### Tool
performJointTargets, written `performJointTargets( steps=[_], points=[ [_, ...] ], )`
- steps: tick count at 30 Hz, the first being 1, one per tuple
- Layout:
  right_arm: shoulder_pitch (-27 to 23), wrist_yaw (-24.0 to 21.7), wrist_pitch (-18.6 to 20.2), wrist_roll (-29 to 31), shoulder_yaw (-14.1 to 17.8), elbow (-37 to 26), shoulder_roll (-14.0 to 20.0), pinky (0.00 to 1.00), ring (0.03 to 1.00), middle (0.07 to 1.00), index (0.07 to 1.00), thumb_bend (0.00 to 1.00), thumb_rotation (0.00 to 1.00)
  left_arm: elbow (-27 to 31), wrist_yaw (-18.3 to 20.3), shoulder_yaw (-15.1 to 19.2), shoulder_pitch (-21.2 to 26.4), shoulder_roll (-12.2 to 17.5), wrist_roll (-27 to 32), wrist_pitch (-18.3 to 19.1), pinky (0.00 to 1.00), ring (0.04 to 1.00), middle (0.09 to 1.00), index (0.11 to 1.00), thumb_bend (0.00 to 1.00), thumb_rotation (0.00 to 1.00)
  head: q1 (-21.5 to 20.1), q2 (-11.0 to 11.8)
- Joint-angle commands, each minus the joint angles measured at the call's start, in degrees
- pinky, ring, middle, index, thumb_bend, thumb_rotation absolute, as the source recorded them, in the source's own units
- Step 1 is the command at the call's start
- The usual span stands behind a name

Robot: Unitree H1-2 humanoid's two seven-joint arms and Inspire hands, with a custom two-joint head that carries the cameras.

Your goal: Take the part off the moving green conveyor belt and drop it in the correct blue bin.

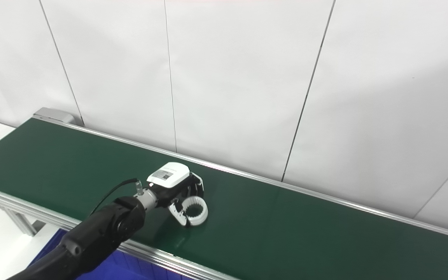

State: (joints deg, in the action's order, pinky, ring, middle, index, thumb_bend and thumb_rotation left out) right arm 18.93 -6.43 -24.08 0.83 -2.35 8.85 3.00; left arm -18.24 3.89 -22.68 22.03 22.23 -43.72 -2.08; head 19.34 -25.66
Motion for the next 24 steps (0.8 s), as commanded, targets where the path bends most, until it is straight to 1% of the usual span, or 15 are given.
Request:
performJointTargets(
  steps=[1, 2, 5, 9, 11, 12, 15, 17, 18, 19, 20, 21, 22, 23, 24],
  points=[
    [-0.93, 0.14, -2.84, -0.08, 0.09, -1.29, -0.23, 0.8, 0.835, 0.867, 0.977, 0.17, 1.0, 4.1, 1.17, 2.0, 1.25, 0.74, 1.35, 1.75, 0.43, 0.446, 0.526, 0.466, 0.5, 0.0, -0.24, 0.03],
    [-1.02, 0.18, -2.84, -0.14, 0.08, -1.18, -0.22, 0.8, 0.834, 0.867, 0.977, 0.17, 1.0, 4.92, 1.71, 2.37, 1.01, 0.72, 1.55, 2.11, 0.43, 0.453, 0.527, 0.465, 0.5, 0.0, -0.3, 0.03],
    [-1.49, 0.09, -2.84, -0.26, -0.05, -0.62, 0.02, 0.8, 0.831, 0.864, 0.972, 0.17, 1.0, 10.67, 4.46, 4.63, -0.81, 1.09, 4.05, 3.7, 0.44, 0.458, 0.525, 0.464, 0.5, 0.0, -1.0, 0.06],
    [-1.86, -0.11, -2.84, -0.03, -0.14, -0.19, 0.02, 0.79, 0.824, 0.858, 0.963, 0.18, 1.0, 16.71, 7.85, 6.7, -2.81, 1.5, 5.87, 6.19, 0.46, 0.454, 0.515, 0.467, 0.5, 0.0, -2.16, -0.28],
    [-1.99, -0.66, -2.84, 0.93, 0.07, 0.11, -0.26, 0.78, 0.82, 0.854, 0.962, 0.19, 1.0, 19.51, 9.08, 7.51, -3.89, 1.75, 6.38, 7.2, 0.42, 0.438, 0.497, 0.491, 0.5, 0.0, -2.92, -0.57],
    [-2.03, -0.94, -2.84, 1.42, 0.19, 0.26, -0.39, 0.79, 0.822, 0.854, 0.961, 0.21, 1.0, 20.62, 9.53, 7.83, -4.34, 1.83, 6.53, 7.57, 0.4, 0.427, 0.488, 0.5, 0.5, 0.0, -3.05, -0.64],
    [-2.15, -0.9, -2.84, 1.36, 0.49, 0.43, -0.5, 0.77, 0.811, 0.844, 0.95, 0.25, 1.0, 25.36, 11.4, 9.05, -6.19, 1.87, 6.86, 9.52, 0.39, 0.412, 0.469, 0.497, 0.5, 0.0, -4.55, -1.36],
    [-2.23, -0.65, -2.84, 1.07, 0.75, 0.51, -0.53, 0.76, 0.804, 0.836, 0.935, 0.3, 1.0, 27.99, 12.21, 9.87, -7.43, 1.73, 7.49, 10.22, 0.38, 0.407, 0.458, 0.509, 0.5, 0.0, -5.34, -1.82],
    [-2.27, -0.39, -2.84, 0.77, 0.86, 0.53, -0.55, 0.73, 0.788, 0.825, 0.921, 0.34, 0.99, 28.93, 12.51, 10.19, -7.93, 1.65, 7.8, 10.41, 0.38, 0.402, 0.451, 0.503, 0.5, 0.0, -5.34, -1.82],
    [-2.3, -0.21, -2.84, 0.54, 0.97, 0.48, -0.49, 0.72, 0.783, 0.821, 0.916, 0.35, 0.99, 30.32, 13.0, 10.55, -8.62, 1.57, 8.22, 10.92, 0.37, 0.4, 0.449, 0.501, 0.5, 0.0, -6.35, -2.7],
    [-2.32, -0.12, -2.84, 0.42, 1.05, 0.45, -0.45, 0.71, 0.778, 0.82, 0.913, 0.39, 0.98, 31.29, 13.36, 10.79, -9.09, 1.52, 8.51, 11.32, 0.37, 0.403, 0.453, 0.506, 0.5, 0.0, -6.35, -2.7],
    [-2.29, 0.05, -2.84, 0.35, 1.22, 0.36, -0.42, 0.7, 0.774, 0.817, 0.908, 0.43, 0.96, 32.78, 13.88, 11.18, -9.75, 1.34, 9.01, 12.06, 0.37, 0.403, 0.456, 0.509, 0.5, 0.0, -7.1, -3.95],
    [-2.28, 0.18, -2.84, 0.29, 1.34, 0.3, -0.41, 0.7, 0.773, 0.816, 0.907, 0.44, 0.96, 33.8, 14.28, 11.47, -10.2, 1.19, 9.35, 12.58, 0.37, 0.402, 0.456, 0.509, 0.5, 0.0, -7.1, -3.95],
    [-2.24, -0.08, -2.84, 0.67, 1.57, 0.26, -0.36, 0.7, 0.772, 0.815, 0.904, 0.46, 0.95, 35.26, 14.84, 11.86, -10.82, 0.96, 9.88, 13.39, 0.37, 0.402, 0.457, 0.51, 0.5, 0.0, -7.75, -5.45],
    [-2.2, -0.31, -2.84, 1.0, 1.76, 0.13, -0.28, 0.7, 0.774, 0.818, 0.904, 0.49, 0.93, 36.63, 15.24, 12.3, -11.47, 0.66, 10.58, 14.09, 0.37, 0.401, 0.456, 0.502, 0.5, 0.0, -7.96, -6.33]
  ],
)
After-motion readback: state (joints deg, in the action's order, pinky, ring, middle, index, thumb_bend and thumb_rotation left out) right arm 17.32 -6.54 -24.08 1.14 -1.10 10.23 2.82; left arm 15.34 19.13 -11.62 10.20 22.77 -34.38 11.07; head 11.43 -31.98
